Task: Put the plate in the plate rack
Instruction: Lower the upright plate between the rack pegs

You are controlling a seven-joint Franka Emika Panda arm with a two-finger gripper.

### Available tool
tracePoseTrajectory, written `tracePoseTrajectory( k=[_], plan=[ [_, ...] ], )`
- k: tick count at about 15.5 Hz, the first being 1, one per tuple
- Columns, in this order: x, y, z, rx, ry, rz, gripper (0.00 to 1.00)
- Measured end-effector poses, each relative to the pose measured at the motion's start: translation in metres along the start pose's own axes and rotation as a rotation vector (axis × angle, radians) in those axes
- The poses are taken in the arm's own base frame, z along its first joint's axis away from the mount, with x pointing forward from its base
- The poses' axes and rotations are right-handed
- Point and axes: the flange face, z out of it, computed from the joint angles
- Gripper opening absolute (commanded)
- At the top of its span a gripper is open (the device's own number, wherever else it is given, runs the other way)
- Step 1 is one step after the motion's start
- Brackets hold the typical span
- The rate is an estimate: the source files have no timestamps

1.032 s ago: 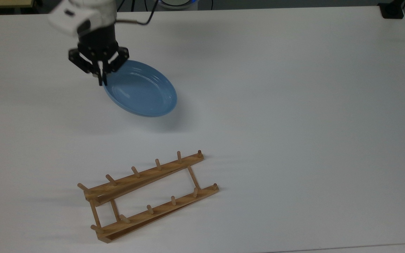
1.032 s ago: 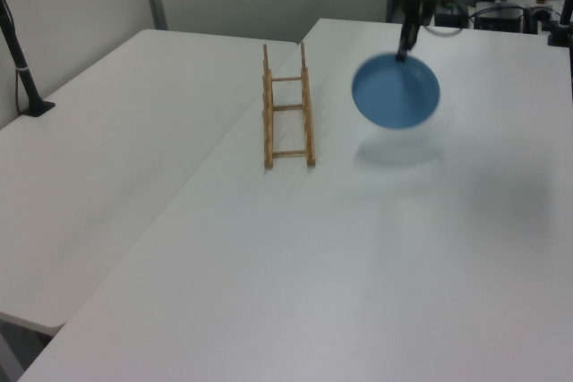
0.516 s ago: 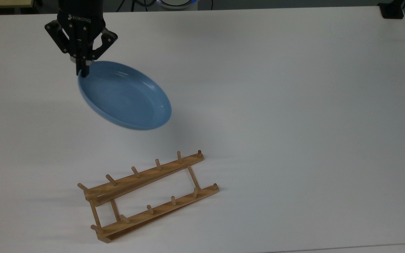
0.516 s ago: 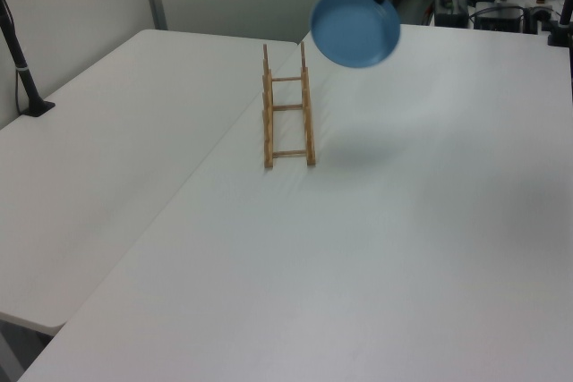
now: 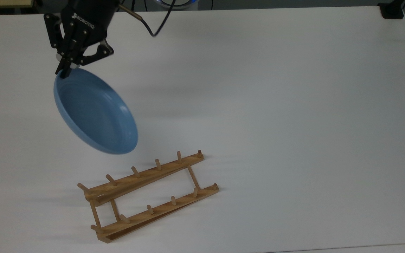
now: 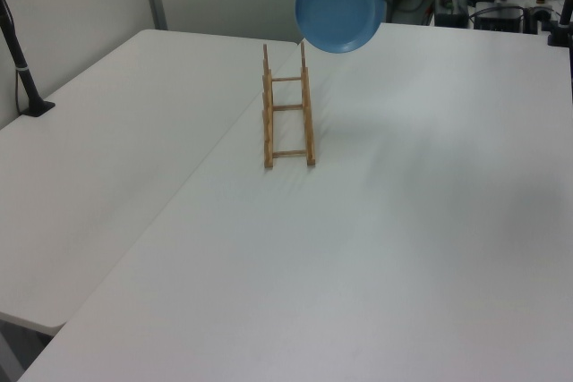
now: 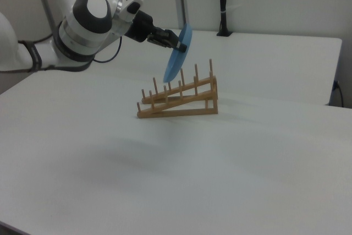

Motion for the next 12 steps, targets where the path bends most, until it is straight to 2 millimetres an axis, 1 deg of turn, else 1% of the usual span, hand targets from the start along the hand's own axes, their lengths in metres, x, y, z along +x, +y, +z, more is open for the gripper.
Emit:
tracePoseTrajectory(
  k=[5,9,12],
  plan=[
    [-0.020,-0.047,0.014,-0.101,0.177,0.039,0.00],
    [-0.040,-0.086,0.030,-0.154,0.257,0.094,0.00],
    [-0.046,-0.108,0.042,-0.208,0.300,0.142,0.00]
  ],
)
